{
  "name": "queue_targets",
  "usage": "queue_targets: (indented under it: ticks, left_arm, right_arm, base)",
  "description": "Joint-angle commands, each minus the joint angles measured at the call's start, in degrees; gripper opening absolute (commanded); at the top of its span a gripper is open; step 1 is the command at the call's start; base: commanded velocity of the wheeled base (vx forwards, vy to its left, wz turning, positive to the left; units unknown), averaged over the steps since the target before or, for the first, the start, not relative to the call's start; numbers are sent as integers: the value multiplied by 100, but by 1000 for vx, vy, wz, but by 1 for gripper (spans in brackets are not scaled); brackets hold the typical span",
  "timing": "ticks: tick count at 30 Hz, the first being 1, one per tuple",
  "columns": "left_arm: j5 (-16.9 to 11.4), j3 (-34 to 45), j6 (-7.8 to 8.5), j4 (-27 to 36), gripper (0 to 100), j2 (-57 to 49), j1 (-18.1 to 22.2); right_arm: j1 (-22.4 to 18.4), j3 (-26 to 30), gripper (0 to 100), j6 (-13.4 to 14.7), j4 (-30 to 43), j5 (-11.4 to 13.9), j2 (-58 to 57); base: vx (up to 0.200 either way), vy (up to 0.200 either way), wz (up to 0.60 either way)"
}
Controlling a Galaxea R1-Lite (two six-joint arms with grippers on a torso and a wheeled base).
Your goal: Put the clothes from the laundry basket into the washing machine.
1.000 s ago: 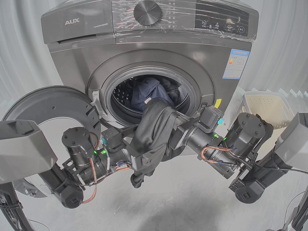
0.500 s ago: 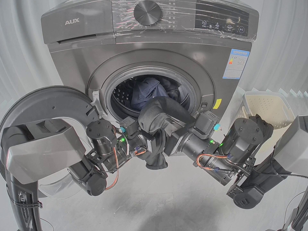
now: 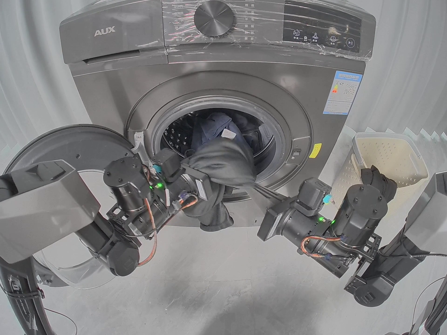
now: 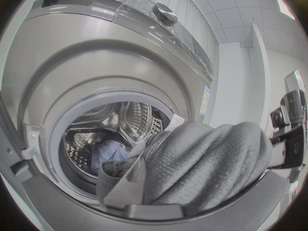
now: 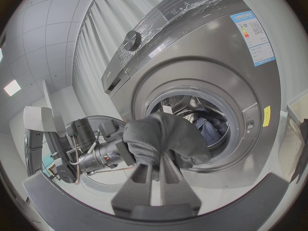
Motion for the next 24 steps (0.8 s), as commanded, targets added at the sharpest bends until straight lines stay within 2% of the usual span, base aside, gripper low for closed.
queue_targets:
  ticks: [1,5,6,9,12,24]
  left_arm:
    - [-12,343,-85,-30,0,-422,-77]
    - [-3,809,-173,-30,0,-756,-59]
    - [-3,1064,-190,-30,0,-923,-51]
    - [-38,1485,-199,-21,0,-1125,-77]
    - [-47,1679,-111,-30,0,-1108,-138]
    - [14,1846,-102,-30,0,-686,-235]
  right_arm:
    - [72,27,100,8,-7,-25,-40]
    - [178,730,100,-115,89,36,-277]
    - [178,1231,100,-212,107,98,-391]
    - [99,1705,100,-238,28,291,-418]
    - [-24,1767,100,-264,36,362,-435]
    - [-165,1784,100,-256,28,379,-400]
  base:
    - [0,0,0]
    - [0,0,0]
    - [0,0,0]
    - [0,0,0]
    - [0,0,0]
    - [0,0,0]
